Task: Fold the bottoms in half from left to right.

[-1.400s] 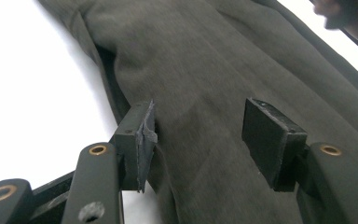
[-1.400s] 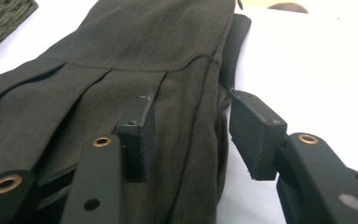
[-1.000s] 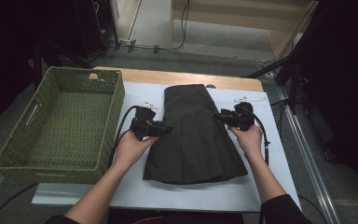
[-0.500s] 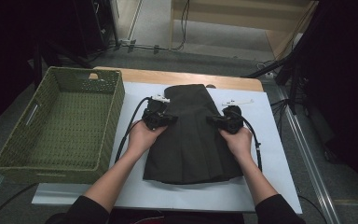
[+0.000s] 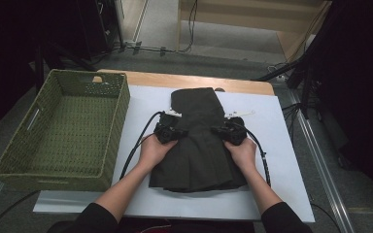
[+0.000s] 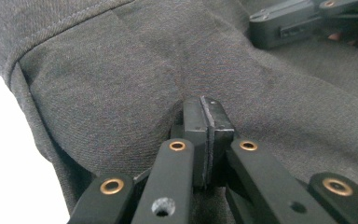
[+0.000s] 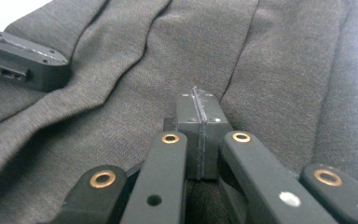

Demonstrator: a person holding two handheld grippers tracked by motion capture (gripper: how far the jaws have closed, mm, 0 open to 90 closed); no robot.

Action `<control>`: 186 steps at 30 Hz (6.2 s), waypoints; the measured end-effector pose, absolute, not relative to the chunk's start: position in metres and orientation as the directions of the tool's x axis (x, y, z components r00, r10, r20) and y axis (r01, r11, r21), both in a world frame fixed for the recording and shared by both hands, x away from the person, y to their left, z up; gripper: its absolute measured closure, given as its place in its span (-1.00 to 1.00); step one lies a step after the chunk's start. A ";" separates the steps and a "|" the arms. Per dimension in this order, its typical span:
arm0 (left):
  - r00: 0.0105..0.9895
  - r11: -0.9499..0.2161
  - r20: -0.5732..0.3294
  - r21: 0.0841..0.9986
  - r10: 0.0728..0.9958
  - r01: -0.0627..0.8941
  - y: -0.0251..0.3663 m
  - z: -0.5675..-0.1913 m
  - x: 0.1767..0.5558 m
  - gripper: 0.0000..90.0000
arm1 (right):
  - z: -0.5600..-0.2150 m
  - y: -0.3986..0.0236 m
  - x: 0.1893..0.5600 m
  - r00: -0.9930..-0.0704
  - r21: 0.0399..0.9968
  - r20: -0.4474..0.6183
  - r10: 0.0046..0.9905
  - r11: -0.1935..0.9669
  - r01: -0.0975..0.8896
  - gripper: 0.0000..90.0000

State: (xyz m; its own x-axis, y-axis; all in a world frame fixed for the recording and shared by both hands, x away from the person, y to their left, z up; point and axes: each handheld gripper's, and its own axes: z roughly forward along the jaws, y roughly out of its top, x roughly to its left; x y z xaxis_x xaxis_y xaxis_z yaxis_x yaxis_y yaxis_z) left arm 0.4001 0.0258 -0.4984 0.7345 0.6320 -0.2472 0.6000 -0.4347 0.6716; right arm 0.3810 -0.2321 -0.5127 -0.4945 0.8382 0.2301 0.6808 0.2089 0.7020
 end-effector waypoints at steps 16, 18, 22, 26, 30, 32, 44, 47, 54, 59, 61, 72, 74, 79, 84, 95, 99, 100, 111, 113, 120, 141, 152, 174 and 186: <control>0.724 -0.423 -0.239 0.678 0.648 0.602 0.039 -0.482 0.396 1.00 | -0.493 -0.268 0.372 -0.445 0.711 0.227 0.866 0.165 0.683 0.95; 0.711 -0.407 -0.257 0.673 0.654 0.618 0.045 -0.481 0.399 1.00 | -0.497 -0.275 0.372 -0.426 0.700 0.235 0.874 0.153 0.698 0.95; 0.716 -0.420 -0.256 0.663 0.650 0.619 0.042 -0.489 0.399 1.00 | -0.508 -0.277 0.375 -0.419 0.685 0.225 0.879 0.163 0.710 0.95; 0.720 -0.426 -0.250 0.665 0.647 0.613 0.041 -0.493 0.398 1.00 | -0.516 -0.278 0.376 -0.421 0.687 0.233 0.877 0.158 0.709 0.95; 0.723 -0.419 -0.268 0.667 0.636 0.616 0.043 -0.499 0.398 1.00 | -0.520 -0.280 0.375 -0.428 0.693 0.228 0.875 0.163 0.703 0.95; 0.719 -0.402 -0.284 0.673 0.635 0.621 0.045 -0.501 0.398 1.00 | -0.522 -0.283 0.376 -0.419 0.689 0.263 0.869 0.135 0.712 0.95; 0.712 -0.398 -0.301 0.663 0.634 0.634 0.052 -0.473 0.402 0.57 | -0.498 -0.280 0.369 -0.413 0.704 0.268 0.870 0.116 0.700 0.67; 0.690 -0.344 -0.330 0.680 0.645 0.647 0.060 -0.467 0.405 0.33 | -0.494 -0.275 0.366 -0.430 0.716 0.255 0.866 0.130 0.686 0.39; 0.685 -0.336 -0.275 0.712 0.674 0.616 0.064 -0.462 0.409 -0.16 | -0.486 -0.266 0.361 -0.457 0.740 0.236 0.858 0.146 0.657 0.09; 0.678 -0.367 -0.220 0.704 0.702 0.608 0.062 -0.462 0.417 -0.25 | -0.480 -0.254 0.356 -0.484 0.741 0.231 0.844 0.169 0.650 -0.04; 0.670 -0.356 -0.225 0.706 0.707 0.612 0.064 -0.462 0.421 -0.25 | -0.479 -0.252 0.355 -0.491 0.743 0.228 0.841 0.175 0.645 -0.05; 0.645 -0.342 -0.234 0.692 0.727 0.636 0.059 -0.467 0.442 -0.38 | -0.473 -0.227 0.339 -0.560 0.752 0.214 0.801 0.231 0.617 -0.10; 0.645 -0.335 -0.235 0.699 0.727 0.632 0.058 -0.467 0.445 -0.43 | -0.472 -0.225 0.338 -0.566 0.751 0.217 0.795 0.234 0.617 -0.10; 0.652 -0.364 -0.184 0.704 0.736 0.609 0.055 -0.467 0.454 -0.46 | -0.473 -0.220 0.336 -0.577 0.747 0.220 0.787 0.245 0.618 -0.10; 0.644 -0.365 -0.174 0.701 0.745 0.612 0.053 -0.467 0.466 -0.52 | -0.475 -0.216 0.337 -0.579 0.742 0.226 0.783 0.247 0.623 -0.10; 0.638 -0.382 -0.132 0.703 0.759 0.600 0.042 -0.475 0.487 -0.53 | -0.476 -0.212 0.337 -0.587 0.748 0.225 0.778 0.248 0.616 -0.10; 0.627 -0.379 -0.100 0.719 0.773 0.583 0.040 -0.481 0.498 -0.53 | -0.475 -0.211 0.337 -0.590 0.753 0.227 0.775 0.245 0.611 -0.10; 0.627 -0.379 -0.100 0.719 0.773 0.583 0.040 -0.481 0.498 -0.53 | -0.475 -0.211 0.336 -0.590 0.755 0.226 0.775 0.243 0.609 -0.10; 0.607 -0.368 -0.106 0.711 0.787 0.600 0.039 -0.505 0.509 -0.53 | -0.477 -0.209 0.335 -0.592 0.752 0.225 0.774 0.248 0.611 -0.10; 0.609 -0.365 -0.109 0.713 0.786 0.599 0.039 -0.507 0.510 -0.53 | -0.477 -0.208 0.334 -0.590 0.750 0.223 0.776 0.251 0.613 -0.10; 0.607 -0.366 -0.093 0.723 0.789 0.586 0.034 -0.510 0.509 -0.29 | -0.478 -0.207 0.332 -0.588 0.753 0.221 0.778 0.247 0.610 -0.10; 0.603 -0.357 -0.176 0.666 0.778 0.655 0.028 -0.480 0.506 0.82 | -0.468 -0.188 0.339 -0.619 0.762 0.246 0.746 0.246 0.599 0.04; 0.623 -0.330 -0.200 0.706 0.756 0.627 0.034 -0.450 0.499 0.84 | -0.468 -0.169 0.346 -0.638 0.753 0.239 0.732 0.275 0.597 0.16; 0.671 -0.336 -0.211 0.737 0.711 0.587 0.029 -0.423 0.485 0.84 | -0.495 -0.118 0.375 -0.640 0.716 0.250 0.727 0.306 0.628 0.95; 0.706 -0.343 -0.190 0.769 0.682 0.539 0.032 -0.412 0.459 0.83 | -0.505 -0.110 0.374 -0.649 0.697 0.234 0.724 0.340 0.631 0.95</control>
